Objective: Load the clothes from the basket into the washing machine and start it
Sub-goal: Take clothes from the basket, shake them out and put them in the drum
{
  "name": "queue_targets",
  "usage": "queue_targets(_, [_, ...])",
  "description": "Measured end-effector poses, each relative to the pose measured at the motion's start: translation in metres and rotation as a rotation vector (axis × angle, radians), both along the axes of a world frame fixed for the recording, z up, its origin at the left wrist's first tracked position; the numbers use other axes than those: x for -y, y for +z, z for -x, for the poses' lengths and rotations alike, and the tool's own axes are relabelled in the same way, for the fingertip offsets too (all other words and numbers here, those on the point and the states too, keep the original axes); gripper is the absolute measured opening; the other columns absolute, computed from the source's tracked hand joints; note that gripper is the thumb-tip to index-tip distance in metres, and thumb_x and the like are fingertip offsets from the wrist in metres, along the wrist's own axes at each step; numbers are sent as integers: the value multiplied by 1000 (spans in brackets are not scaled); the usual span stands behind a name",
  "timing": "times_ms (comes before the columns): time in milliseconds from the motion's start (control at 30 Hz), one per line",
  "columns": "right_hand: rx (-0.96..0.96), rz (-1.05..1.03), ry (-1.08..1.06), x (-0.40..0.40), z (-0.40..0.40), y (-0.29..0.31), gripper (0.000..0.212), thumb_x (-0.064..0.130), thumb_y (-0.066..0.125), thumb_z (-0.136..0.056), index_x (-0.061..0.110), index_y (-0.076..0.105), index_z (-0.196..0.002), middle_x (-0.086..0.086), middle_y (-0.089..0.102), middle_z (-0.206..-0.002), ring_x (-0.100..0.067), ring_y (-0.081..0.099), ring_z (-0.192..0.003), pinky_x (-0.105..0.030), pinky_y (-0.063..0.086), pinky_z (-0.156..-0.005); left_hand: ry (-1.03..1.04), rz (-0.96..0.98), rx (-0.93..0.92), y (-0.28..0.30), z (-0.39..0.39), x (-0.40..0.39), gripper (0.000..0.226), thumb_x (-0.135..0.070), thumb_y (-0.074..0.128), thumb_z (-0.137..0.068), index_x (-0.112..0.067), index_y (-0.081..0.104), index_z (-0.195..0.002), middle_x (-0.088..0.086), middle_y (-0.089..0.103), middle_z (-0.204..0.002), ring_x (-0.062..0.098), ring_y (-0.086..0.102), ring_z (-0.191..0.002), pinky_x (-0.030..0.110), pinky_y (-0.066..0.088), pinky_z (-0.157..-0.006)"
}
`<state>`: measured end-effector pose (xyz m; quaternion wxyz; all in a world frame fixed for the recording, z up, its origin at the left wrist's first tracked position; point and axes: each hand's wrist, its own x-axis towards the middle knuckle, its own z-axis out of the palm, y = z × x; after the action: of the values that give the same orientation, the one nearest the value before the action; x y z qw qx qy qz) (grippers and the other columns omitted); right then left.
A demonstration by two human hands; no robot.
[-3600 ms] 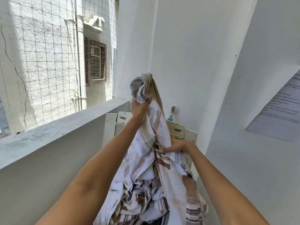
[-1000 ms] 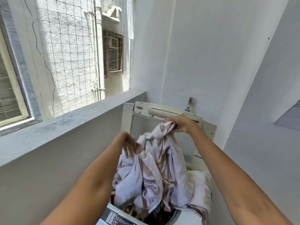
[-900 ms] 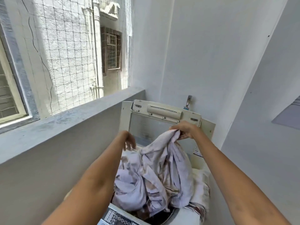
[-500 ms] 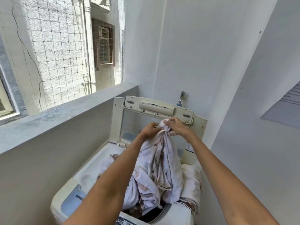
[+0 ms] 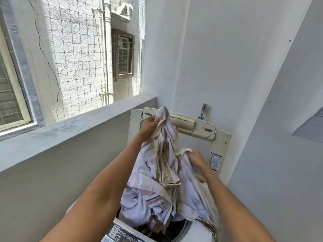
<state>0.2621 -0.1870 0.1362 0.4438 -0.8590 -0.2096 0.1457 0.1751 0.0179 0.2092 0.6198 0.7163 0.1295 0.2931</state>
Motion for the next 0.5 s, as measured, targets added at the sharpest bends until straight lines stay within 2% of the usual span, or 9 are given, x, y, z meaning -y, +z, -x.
queue_targets(67, [-4, -94, -56, -24, -5, 32, 37, 8, 45, -91, 22, 52, -57, 0, 48, -59, -17, 47, -64, -31, 37, -66, -101, -191, -235, -7, 7, -3, 8, -14, 54, -94, -9, 60, -92, -3, 47, -66, 8, 45, -63, 26, 35, -57])
queue_targets(133, [-21, -191, -24, -49, -9, 64, 30, 14, 46, -89, 18, 56, -61, 0, 51, -61, -18, 50, -64, -34, 41, -68, -280, -160, -412, -6, 20, 6, 15, -23, 51, -96, -22, 51, -112, -6, 54, -87, 9, 53, -81, 20, 42, -64])
queue_targets(200, [2, -287, 57, -68, -2, 105, 21, 17, 48, -85, 17, 57, -66, -4, 53, -64, -19, 52, -64, -35, 44, -67, -360, -67, -388, -10, 25, 15, 29, -29, 58, -93, -28, 45, -119, -12, 59, -100, 5, 58, -91, 13, 49, -67])
queue_targets(267, [-4, -438, 128, -82, 15, 149, 16, 11, 48, -82, 18, 56, -70, -7, 52, -68, -21, 50, -65, -32, 41, -61, -311, -27, -272, -18, 18, 18, 42, -25, 69, -86, -21, 50, -123, -8, 64, -106, 7, 62, -94, 10, 51, -67])
queue_targets(300, [-30, -519, 166, -88, 20, 167, 17, 8, 46, -83, 17, 56, -73, -7, 49, -67, -21, 46, -64, -30, 38, -58, -228, -21, -210, -20, 11, 18, 44, -21, 73, -82, -16, 55, -122, -1, 65, -108, 13, 63, -96, 12, 53, -69])
queue_targets(367, [1, -582, 250, -95, 25, 186, 11, 12, 48, -89, 15, 55, -82, -6, 48, -70, -19, 43, -63, -31, 35, -58, 5, 22, -96, -19, 0, 18, 26, -21, 75, -75, -18, 66, -99, 11, 68, -101, 25, 65, -96, 30, 56, -76])
queue_targets(400, [57, -556, 281, -96, 27, 189, 8, 18, 50, -93, 13, 56, -91, -7, 52, -78, -21, 49, -68, -33, 40, -63, 105, 21, -57, -20, -6, 15, 17, -28, 72, -69, -23, 68, -85, 14, 70, -96, 28, 66, -94, 39, 55, -78])
queue_targets(433, [126, -510, 297, -95, 24, 185, 14, 24, 52, -94, 12, 55, -102, -8, 58, -91, -23, 56, -80, -36, 47, -73, 162, 14, -38, -20, -9, 15, 15, -34, 67, -64, -25, 67, -76, 15, 71, -91, 28, 67, -91, 43, 54, -78])
queue_targets(500, [191, -402, 293, -81, 21, 166, 45, 33, 60, -91, 10, 45, -127, -10, 56, -123, -23, 56, -109, -39, 48, -95, 208, 18, -18, -14, -8, 17, 21, -36, 62, -64, -21, 68, -78, 12, 69, -84, 24, 66, -83, 38, 52, -72])
